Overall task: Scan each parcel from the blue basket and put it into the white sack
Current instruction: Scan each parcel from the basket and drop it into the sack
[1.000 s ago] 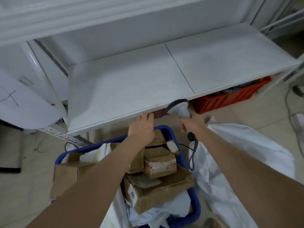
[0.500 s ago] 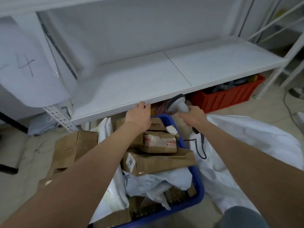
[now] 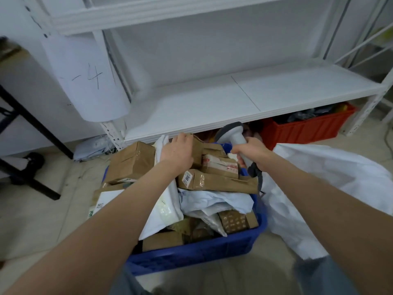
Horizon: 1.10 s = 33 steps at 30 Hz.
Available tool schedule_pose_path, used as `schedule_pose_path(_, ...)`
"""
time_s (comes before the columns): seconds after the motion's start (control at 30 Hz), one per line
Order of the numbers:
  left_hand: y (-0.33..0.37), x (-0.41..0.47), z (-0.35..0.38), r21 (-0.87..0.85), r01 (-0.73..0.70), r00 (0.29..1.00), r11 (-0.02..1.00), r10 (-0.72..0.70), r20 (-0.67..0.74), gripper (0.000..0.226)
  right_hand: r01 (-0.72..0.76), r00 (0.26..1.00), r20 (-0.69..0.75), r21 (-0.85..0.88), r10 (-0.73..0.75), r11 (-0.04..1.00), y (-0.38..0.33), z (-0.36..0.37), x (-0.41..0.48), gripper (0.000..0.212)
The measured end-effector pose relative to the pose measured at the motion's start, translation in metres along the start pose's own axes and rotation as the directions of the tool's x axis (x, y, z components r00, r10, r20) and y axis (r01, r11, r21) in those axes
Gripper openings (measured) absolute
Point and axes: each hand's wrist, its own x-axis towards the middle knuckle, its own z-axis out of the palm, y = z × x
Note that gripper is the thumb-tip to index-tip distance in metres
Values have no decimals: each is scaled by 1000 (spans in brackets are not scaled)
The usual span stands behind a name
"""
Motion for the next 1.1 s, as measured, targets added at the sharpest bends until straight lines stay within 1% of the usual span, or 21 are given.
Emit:
schedule_pose_path(0.07,0,7,3,-18,24,1000,1000,-24,2,58,6,1000,-11,-8,-6,1000,4,3,6,17)
schedule_pose_path(0.17,11,20,6,-37,43,999,998,-43,-1,55,7,1000,-23,15,-7,1000,3,-2,14,7)
schedule_pose_path(0.33,34,32,14,-50,55,998,997,-53,38,55,-7,1000,-24,48,8,999,5,-16,26,8)
schedule_pose_path(0.47,44,22,8,-60,65,997,996,-62,48,57,-13,1000,-26,45,14,999,7,-21,14,16)
schedule_pose_path(0.57,45,6,-1,-97,81,996,992,-79,29,57,-9,999,-36,37,10,999,4,-21,-4,12)
schedule_pose_path(0.67,43,-13,-8,-122,92,996,988,-93,3,55,19,1000,-6,30,-19,999,0,-19,-27,5)
schedule_pose_path(0.8,48,-33,-9,-130,107,994,986,-106,12,52,27,996,86,36,-30,999,-5,-15,-46,7)
schedule_pose_path(0.87,49,-31,-6,-115,105,994,988,-103,27,51,19,992,122,37,-24,999,-2,-12,-44,11)
schedule_pose_path(0.93,48,-21,-2,-88,92,996,992,-91,21,49,5,989,149,31,-9,1000,1,-8,-35,13)
schedule_pose_path(1.03,40,8,3,-60,57,998,997,-58,-24,41,-30,989,143,35,25,999,5,0,-4,9)
schedule_pose_path(1.1,33,30,6,-49,55,998,997,-56,-22,39,-53,989,142,54,45,997,2,3,20,9)
